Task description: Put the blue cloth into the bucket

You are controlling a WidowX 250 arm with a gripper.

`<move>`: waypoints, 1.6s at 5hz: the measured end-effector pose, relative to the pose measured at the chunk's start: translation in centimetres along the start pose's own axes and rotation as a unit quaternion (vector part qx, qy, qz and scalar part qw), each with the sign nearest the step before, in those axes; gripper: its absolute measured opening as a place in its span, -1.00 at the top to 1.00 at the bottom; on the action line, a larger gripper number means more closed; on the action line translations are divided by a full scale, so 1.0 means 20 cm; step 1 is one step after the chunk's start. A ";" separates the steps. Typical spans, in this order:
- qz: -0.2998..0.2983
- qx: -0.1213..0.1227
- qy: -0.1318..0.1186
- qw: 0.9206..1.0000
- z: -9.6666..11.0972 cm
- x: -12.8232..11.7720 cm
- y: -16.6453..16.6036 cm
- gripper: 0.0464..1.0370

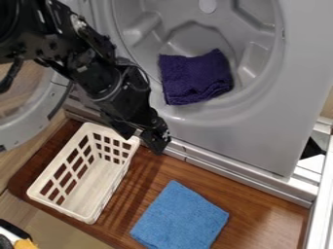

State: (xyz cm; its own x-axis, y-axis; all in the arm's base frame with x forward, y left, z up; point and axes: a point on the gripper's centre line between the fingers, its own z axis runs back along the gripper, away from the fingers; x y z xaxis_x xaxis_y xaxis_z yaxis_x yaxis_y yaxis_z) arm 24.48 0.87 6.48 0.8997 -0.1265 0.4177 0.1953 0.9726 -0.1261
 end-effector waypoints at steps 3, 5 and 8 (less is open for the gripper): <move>-0.034 -0.016 0.036 0.999 -0.19 -0.11 -0.11 -0.92; -0.068 -0.009 0.058 0.996 -0.44 -0.22 -0.13 -0.92; -0.097 -0.040 0.063 0.992 -0.65 -0.28 -0.18 -0.92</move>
State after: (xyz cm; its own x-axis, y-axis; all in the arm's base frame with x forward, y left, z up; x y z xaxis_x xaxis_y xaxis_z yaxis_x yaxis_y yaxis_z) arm 23.75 -4.45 -7.03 0.8830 -0.3383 0.3254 0.3953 0.9098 -0.1267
